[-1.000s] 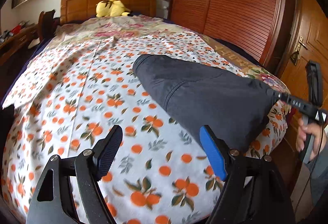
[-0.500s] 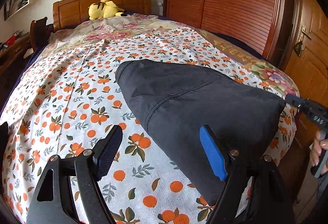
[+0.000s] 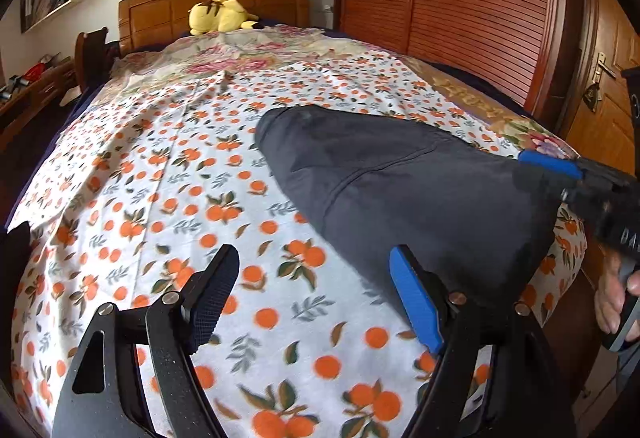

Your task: Fold large clothes

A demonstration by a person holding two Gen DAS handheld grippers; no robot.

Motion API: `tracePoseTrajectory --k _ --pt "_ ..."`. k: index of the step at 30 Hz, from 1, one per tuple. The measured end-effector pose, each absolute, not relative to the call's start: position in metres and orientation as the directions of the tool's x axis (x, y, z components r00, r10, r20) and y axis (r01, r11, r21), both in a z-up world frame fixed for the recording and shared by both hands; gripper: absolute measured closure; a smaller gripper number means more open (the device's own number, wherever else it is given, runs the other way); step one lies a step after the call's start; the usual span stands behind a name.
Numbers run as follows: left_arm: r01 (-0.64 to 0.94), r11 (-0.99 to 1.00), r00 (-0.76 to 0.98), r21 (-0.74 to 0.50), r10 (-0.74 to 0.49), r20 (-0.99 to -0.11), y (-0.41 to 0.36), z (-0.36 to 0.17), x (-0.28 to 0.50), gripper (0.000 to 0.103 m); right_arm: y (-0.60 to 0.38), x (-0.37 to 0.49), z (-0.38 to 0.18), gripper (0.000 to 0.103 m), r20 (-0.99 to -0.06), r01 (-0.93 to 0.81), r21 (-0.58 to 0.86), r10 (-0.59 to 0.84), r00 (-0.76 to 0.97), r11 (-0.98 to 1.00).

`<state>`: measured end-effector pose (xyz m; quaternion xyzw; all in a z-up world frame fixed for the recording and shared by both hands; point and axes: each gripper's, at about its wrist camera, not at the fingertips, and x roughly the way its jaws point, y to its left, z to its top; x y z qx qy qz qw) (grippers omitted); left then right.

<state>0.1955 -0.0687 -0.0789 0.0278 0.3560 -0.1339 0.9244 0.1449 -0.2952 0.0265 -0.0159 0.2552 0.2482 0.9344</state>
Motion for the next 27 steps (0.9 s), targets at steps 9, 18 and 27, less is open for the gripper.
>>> tracePoseTrajectory --k 9,18,27 --pt "0.238 0.97 0.707 -0.051 -0.209 -0.675 -0.044 -0.088 0.195 0.025 -0.282 0.164 -0.031 0.036 -0.594 -0.468 0.098 0.429 0.681 0.878" --pt "0.272 0.962 0.708 -0.034 -0.224 -0.67 -0.051 -0.088 0.218 0.025 -0.314 0.136 -0.003 0.036 -0.549 -0.418 0.157 0.43 0.716 0.895" --pt "0.34 0.939 0.696 -0.054 -0.29 -0.657 -0.069 -0.095 0.271 0.025 -0.409 0.109 0.001 0.036 -0.61 -0.19 0.171 0.256 0.75 0.967"
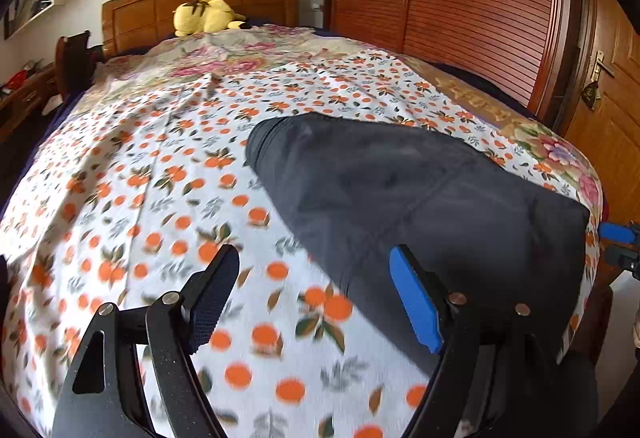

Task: Fold large clothes
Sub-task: 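Close both tools on the folded black jacket bundle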

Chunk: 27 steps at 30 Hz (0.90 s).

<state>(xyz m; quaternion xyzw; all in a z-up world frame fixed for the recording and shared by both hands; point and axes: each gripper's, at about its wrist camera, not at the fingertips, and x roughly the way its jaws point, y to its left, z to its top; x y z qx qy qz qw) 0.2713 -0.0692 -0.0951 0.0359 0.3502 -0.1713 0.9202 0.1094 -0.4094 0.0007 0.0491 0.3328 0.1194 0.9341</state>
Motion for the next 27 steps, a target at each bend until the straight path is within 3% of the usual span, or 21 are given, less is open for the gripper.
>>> tracePoseTrajectory --k 9,27 --pt "0.351 0.936 0.694 -0.015 -0.27 -0.668 -0.074 -0.107 0.326 0.025 -0.421 0.133 -0.022 0.036 -0.675 -0.093 0.188 0.198 0.711 0.978" --pt "0.303 0.953 0.652 0.004 -0.204 -0.73 -0.077 -0.135 0.412 0.024 -0.407 0.19 -0.067 0.036 -0.686 -0.162 0.239 0.285 0.669 0.957"
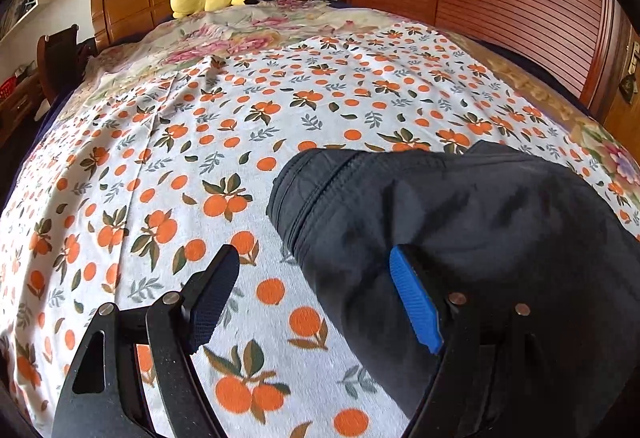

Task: Fold large clothes
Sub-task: 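Close both tools on the folded black jacket bundle, then carry the bundle with both tools to the bed edge by the wardrobe, release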

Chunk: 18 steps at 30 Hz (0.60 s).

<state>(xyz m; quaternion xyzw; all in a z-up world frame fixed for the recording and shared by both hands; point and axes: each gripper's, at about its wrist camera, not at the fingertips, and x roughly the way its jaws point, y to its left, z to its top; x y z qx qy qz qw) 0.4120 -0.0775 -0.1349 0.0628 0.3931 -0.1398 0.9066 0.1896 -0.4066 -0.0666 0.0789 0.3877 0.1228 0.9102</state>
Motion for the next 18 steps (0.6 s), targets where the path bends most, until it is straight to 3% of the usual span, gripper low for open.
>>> tracePoseTrajectory --k 8,9,11,12,13,14,18 --pt "0.302 0.953 0.631 -0.018 -0.214 -0.746 -0.086 -0.143 0.425 0.025 -0.404 0.192 -0.069 0.036 -0.681 -0.177 0.251 0.303 0.667 0.952" --pt "0.305 0.952 0.623 -0.027 -0.221 -0.751 -0.087 -0.144 0.428 0.025 -0.404 0.193 -0.07 0.038 -0.679 -0.185 0.253 0.31 0.666 0.95" --pt "0.307 0.95 0.6 -0.058 -0.24 -0.763 -0.086 -0.147 0.434 0.025 -0.404 0.196 -0.072 0.052 -0.67 -0.201 0.286 0.345 0.657 0.937" --pt "0.312 0.946 0.586 -0.087 -0.264 -0.766 -0.084 -0.148 0.436 0.031 -0.404 0.197 -0.072 0.056 -0.667 -0.206 0.299 0.358 0.653 0.932" --pt "0.32 0.941 0.575 -0.111 -0.286 -0.767 -0.084 -0.148 0.437 0.04 -0.405 0.198 -0.073 0.067 -0.662 -0.213 0.314 0.375 0.649 0.925" --pt "0.328 0.935 0.558 -0.137 -0.309 -0.77 -0.084 -0.148 0.439 0.042 -0.405 0.199 -0.073 0.077 -0.657 -0.225 0.333 0.397 0.641 0.916" --pt "0.352 0.922 0.535 -0.159 -0.337 -0.775 -0.089 -0.146 0.44 0.071 -0.408 0.2 -0.074 0.087 -0.634 -0.246 0.356 0.426 0.646 0.902"
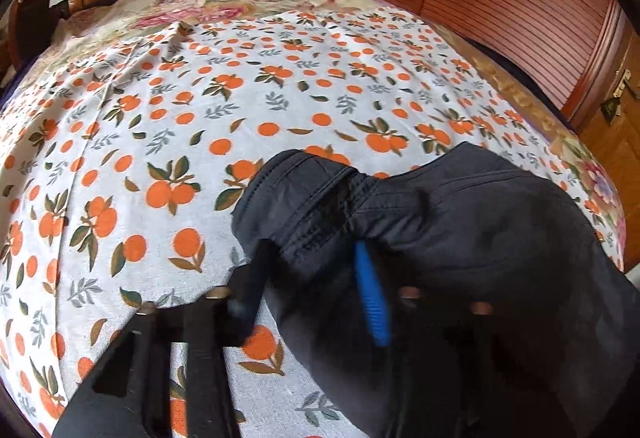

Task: Fold large clothes
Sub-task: 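Carry the bundle with both tools to the bed edge by the wardrobe, release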

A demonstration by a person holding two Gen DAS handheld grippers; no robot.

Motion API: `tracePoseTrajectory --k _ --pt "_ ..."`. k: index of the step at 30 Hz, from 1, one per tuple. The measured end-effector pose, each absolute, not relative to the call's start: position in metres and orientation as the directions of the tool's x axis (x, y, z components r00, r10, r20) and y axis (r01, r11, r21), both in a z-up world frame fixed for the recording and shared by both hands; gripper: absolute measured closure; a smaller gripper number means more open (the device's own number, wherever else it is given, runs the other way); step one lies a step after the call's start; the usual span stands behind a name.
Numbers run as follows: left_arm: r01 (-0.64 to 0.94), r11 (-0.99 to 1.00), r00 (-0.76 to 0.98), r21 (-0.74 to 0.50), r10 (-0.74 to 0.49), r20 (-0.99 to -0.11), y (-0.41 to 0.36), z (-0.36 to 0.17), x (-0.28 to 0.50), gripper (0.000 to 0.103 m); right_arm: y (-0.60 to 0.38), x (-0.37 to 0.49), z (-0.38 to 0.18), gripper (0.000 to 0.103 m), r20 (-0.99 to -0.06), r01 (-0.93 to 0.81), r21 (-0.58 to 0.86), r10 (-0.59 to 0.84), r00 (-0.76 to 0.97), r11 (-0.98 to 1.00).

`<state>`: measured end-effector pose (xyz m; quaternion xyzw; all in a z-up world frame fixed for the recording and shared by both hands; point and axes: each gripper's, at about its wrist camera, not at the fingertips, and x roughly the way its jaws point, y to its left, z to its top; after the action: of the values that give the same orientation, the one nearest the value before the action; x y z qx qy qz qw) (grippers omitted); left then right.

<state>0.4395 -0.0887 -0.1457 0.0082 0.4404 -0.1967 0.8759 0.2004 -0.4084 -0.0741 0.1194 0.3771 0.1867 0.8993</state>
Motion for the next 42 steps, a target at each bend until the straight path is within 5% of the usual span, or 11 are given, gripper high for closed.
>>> tracePoseTrajectory --k 7,20,34,42 --pt "0.327 0.944 0.609 -0.045 -0.247 -0.754 -0.096 -0.12 0.423 0.087 -0.42 0.194 -0.067 0.092 -0.544 -0.272 0.396 0.463 0.7 0.877" --pt "0.436 0.9 0.686 0.023 -0.315 -0.656 -0.167 -0.028 0.377 0.09 -0.48 0.194 -0.033 0.095 -0.424 -0.296 0.32 0.416 0.805 0.9" --pt "0.684 0.73 0.599 -0.001 -0.562 -0.571 -0.408 0.036 0.384 0.09 -0.667 0.166 0.031 0.095 -0.418 0.097 0.123 -0.037 0.908 0.988" --pt "0.765 0.644 0.527 0.02 -0.607 -0.595 -0.513 0.022 0.388 0.09 -0.74 0.151 0.011 0.095 -0.501 0.303 0.103 -0.213 0.839 0.948"
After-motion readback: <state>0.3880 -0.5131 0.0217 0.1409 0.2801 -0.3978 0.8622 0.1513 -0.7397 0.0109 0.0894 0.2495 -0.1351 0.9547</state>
